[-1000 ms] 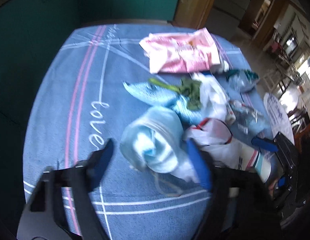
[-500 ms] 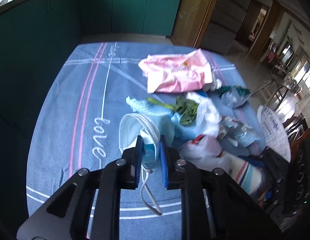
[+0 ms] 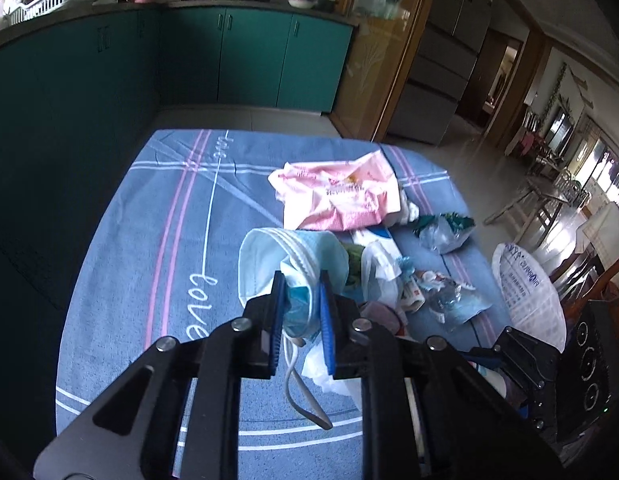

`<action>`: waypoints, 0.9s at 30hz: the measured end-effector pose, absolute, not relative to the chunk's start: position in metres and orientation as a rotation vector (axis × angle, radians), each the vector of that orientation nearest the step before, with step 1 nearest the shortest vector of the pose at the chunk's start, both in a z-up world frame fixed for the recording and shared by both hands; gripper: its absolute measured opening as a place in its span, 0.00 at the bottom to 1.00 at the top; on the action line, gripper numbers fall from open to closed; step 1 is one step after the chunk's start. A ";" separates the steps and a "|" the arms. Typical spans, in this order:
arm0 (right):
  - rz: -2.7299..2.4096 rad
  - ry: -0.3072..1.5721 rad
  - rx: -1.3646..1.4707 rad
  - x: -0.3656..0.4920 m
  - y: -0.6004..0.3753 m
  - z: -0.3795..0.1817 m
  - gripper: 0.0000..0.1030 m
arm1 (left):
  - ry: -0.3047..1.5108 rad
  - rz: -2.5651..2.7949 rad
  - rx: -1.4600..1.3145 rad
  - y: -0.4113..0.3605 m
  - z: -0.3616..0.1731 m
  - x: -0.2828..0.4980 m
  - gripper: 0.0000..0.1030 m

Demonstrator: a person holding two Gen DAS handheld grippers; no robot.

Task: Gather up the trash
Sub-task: 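Grasp the blue face mask with the left tool and lift it, then carry the blue mask and paper cup to the bin and release both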

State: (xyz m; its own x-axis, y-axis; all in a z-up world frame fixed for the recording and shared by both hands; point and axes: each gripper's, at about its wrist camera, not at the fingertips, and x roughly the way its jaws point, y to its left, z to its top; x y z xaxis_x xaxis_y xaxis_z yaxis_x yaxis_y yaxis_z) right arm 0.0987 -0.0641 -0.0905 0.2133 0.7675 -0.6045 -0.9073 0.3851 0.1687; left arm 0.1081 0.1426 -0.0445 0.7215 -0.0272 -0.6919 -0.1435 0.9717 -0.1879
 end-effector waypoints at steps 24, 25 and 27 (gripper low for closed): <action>1.015 0.428 -0.071 0.104 -0.115 -0.041 0.82 | 0.643 0.181 -0.285 0.162 -0.027 0.095 0.17; 0.982 0.431 -0.062 0.109 -0.118 -0.041 0.82 | 0.645 0.183 -0.282 0.163 -0.028 0.095 0.17; 0.919 0.452 -0.036 0.120 -0.126 -0.042 0.82 | 0.647 0.180 -0.279 0.162 -0.029 0.095 0.17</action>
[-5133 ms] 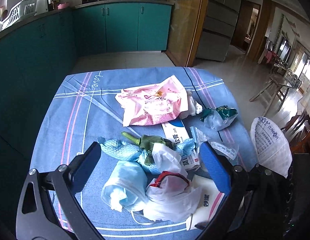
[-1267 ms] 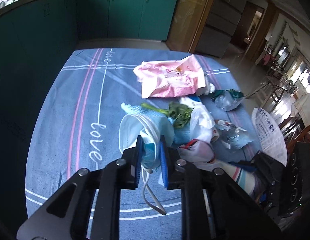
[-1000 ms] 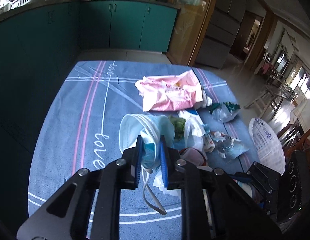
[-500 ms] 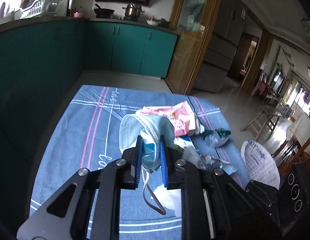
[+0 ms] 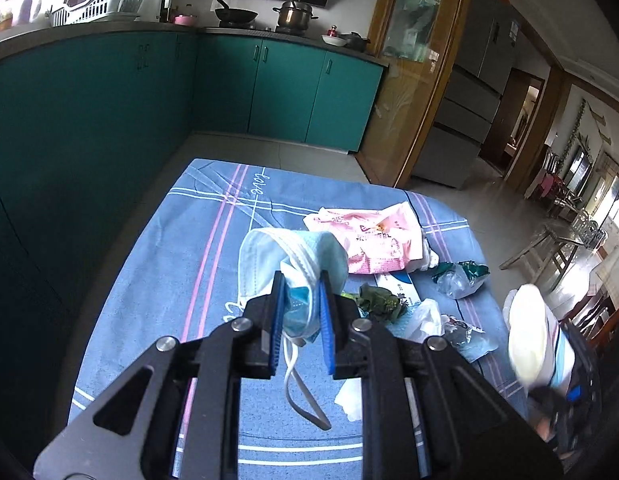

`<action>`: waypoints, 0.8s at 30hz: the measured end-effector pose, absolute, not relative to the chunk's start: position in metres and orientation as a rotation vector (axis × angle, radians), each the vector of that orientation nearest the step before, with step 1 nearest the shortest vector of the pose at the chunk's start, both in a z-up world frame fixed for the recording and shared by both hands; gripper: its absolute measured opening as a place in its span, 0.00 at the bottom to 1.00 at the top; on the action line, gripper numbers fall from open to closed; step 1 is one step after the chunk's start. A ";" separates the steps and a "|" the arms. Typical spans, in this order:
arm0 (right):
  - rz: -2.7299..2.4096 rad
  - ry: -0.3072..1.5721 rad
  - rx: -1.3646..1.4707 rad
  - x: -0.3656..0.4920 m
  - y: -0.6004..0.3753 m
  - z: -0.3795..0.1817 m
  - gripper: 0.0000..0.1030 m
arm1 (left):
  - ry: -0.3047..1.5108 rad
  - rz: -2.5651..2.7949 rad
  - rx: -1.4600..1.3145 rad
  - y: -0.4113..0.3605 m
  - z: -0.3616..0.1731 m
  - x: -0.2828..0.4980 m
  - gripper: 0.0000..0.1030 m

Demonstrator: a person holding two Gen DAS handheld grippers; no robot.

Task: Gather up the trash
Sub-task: 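Carry the blue mask and paper cup to the bin and release both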

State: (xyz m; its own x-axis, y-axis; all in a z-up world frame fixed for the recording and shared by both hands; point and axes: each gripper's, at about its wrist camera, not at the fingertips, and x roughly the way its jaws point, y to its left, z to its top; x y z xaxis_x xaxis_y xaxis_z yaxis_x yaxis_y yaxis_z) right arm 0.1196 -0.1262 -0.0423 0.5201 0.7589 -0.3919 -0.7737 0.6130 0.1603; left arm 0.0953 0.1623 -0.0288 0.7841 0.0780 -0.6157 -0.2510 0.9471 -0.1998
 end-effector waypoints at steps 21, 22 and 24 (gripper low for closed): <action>0.754 0.486 0.113 0.146 -0.177 -0.046 0.82 | 0.541 0.139 -0.338 0.149 -0.014 0.084 0.17; 0.722 0.471 0.113 0.146 -0.186 -0.043 0.82 | 0.543 0.120 -0.339 0.143 -0.013 0.087 0.17; 0.662 0.452 0.117 0.145 -0.203 -0.039 0.82 | 0.545 0.084 -0.335 0.132 -0.010 0.092 0.17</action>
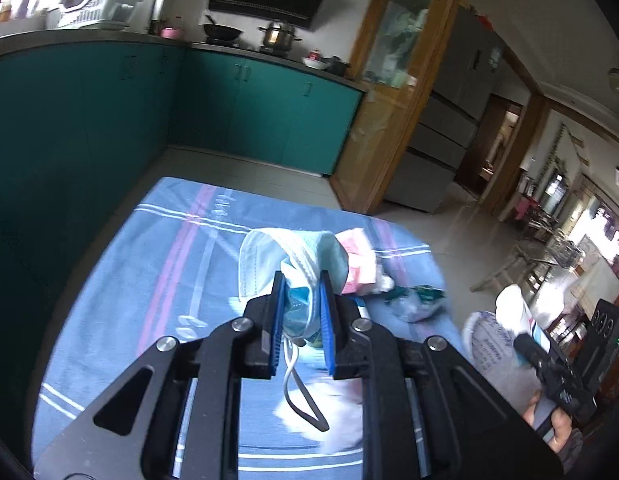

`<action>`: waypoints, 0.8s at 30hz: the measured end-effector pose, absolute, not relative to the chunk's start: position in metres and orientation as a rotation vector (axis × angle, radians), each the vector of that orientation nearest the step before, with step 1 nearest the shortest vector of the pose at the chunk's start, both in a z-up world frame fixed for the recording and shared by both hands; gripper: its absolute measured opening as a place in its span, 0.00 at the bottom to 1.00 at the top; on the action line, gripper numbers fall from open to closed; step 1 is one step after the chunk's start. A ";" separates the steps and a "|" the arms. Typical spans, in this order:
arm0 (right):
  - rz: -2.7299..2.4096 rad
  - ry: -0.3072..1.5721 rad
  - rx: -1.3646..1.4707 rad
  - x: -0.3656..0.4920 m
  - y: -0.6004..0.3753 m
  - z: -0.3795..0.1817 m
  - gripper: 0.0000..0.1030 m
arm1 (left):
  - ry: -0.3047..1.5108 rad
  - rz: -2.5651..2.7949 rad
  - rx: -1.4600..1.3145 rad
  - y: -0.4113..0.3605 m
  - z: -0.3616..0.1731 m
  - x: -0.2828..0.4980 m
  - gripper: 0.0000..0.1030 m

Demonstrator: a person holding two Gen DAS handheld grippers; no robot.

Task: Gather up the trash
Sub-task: 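Carry the blue mask and paper cup to the bin and release both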

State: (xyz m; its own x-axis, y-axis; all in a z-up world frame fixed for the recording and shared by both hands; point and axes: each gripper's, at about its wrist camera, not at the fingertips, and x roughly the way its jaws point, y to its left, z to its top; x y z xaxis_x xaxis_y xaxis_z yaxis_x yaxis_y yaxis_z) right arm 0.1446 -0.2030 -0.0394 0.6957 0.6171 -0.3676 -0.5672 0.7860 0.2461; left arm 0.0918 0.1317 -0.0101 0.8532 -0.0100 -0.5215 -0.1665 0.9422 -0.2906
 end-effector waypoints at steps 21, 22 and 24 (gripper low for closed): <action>-0.016 0.580 0.215 0.151 -0.381 -0.074 0.83 | 0.939 -0.729 0.076 -0.183 -0.079 0.187 0.42; -0.016 0.588 0.212 0.153 -0.381 -0.074 0.83 | 0.938 -0.724 0.091 -0.184 -0.079 0.187 0.47; -0.015 0.613 0.202 0.154 -0.376 -0.076 0.83 | 0.931 -0.704 0.104 -0.183 -0.078 0.187 0.54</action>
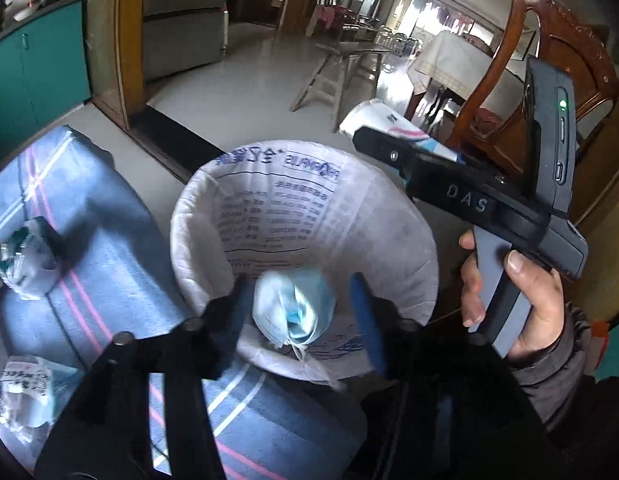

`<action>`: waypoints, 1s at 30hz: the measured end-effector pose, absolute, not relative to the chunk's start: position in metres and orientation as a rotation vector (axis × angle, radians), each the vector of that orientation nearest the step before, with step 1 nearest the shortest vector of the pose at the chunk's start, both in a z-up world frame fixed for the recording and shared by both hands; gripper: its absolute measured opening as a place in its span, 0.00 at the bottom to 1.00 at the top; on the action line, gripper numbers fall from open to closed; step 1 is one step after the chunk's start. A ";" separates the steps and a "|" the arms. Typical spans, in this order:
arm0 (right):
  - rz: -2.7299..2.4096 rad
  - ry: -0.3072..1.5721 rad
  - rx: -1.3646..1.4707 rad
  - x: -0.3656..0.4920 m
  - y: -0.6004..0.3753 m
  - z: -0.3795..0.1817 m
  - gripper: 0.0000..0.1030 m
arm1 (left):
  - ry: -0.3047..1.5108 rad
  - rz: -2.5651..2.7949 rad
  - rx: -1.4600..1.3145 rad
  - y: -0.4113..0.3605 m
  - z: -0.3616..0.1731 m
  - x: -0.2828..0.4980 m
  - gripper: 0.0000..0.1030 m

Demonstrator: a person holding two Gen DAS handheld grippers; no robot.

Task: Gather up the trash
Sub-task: 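Carry the blue mask and paper cup to the bin and release both, then return both tools to the table over the remaining trash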

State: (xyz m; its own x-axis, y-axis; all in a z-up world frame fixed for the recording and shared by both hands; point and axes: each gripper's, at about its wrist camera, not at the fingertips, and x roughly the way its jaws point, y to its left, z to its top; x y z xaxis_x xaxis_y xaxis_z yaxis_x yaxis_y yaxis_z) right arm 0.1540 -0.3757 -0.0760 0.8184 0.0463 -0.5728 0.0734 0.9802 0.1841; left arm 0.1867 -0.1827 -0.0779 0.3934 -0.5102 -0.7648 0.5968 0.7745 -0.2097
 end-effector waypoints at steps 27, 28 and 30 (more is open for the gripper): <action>0.797 0.723 -0.232 0.162 -0.081 -0.079 0.94 | 0.779 -0.029 -0.293 0.123 -0.027 0.148 0.91; 0.783 0.721 -0.274 0.163 -0.074 -0.081 0.94 | 0.794 -0.047 -0.298 0.123 -0.029 0.142 0.91; 0.757 0.719 -0.314 0.168 -0.065 -0.087 0.94 | 0.842 -0.091 -0.298 0.121 -0.042 0.139 0.92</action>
State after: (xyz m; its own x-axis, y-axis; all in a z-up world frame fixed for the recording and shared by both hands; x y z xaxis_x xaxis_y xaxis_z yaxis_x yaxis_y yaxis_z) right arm 0.1676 -0.0651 -0.0866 0.5069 0.5134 -0.6925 -0.7176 0.6964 -0.0088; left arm 0.1394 0.1212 -0.0415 0.6647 -0.1961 -0.7209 -0.0384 0.9547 -0.2952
